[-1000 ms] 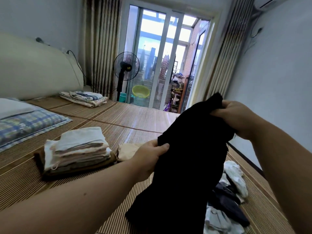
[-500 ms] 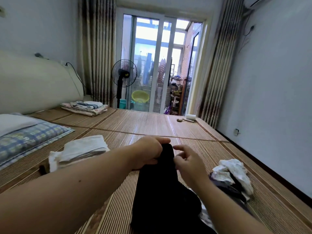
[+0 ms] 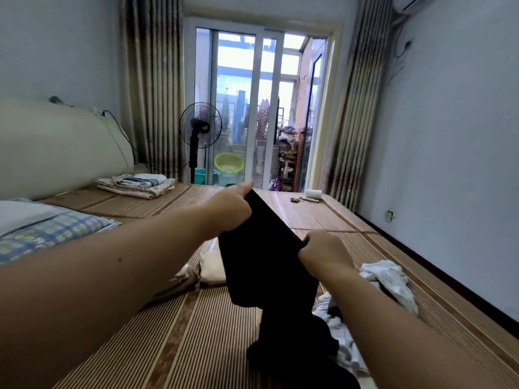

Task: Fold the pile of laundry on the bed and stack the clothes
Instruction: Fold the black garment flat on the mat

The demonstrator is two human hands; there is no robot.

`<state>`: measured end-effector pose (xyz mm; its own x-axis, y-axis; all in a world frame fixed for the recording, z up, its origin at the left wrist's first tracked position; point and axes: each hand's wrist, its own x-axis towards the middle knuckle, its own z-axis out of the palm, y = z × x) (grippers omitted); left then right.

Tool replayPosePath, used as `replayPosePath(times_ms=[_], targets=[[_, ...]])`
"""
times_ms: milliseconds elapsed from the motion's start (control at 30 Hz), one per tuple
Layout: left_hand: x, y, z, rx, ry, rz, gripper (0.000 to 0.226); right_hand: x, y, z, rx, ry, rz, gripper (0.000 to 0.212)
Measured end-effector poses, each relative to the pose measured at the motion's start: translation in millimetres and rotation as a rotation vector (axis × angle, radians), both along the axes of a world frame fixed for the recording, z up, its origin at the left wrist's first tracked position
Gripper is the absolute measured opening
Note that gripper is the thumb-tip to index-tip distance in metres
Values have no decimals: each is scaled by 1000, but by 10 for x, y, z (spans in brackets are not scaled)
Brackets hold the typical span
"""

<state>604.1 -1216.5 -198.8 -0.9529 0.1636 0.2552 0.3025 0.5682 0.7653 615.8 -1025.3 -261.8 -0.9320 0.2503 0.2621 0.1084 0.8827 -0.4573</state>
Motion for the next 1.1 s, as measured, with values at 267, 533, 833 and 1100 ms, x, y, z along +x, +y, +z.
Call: replayPosePath(times_ms=[267,533,833,1100], targets=[[-171,-584,258,-634,351,341,51,176,431,692,-228,208,233,16],[-212,-900,274,-628,451,413,19,304,341,953,-775,50,528,20],[-198,-1115,352,319,56,127,17,244,578,1041,66,-27,422,10],[128,-1312,785,-215,291,143,32,353,667,1183,-600,311,432,20]])
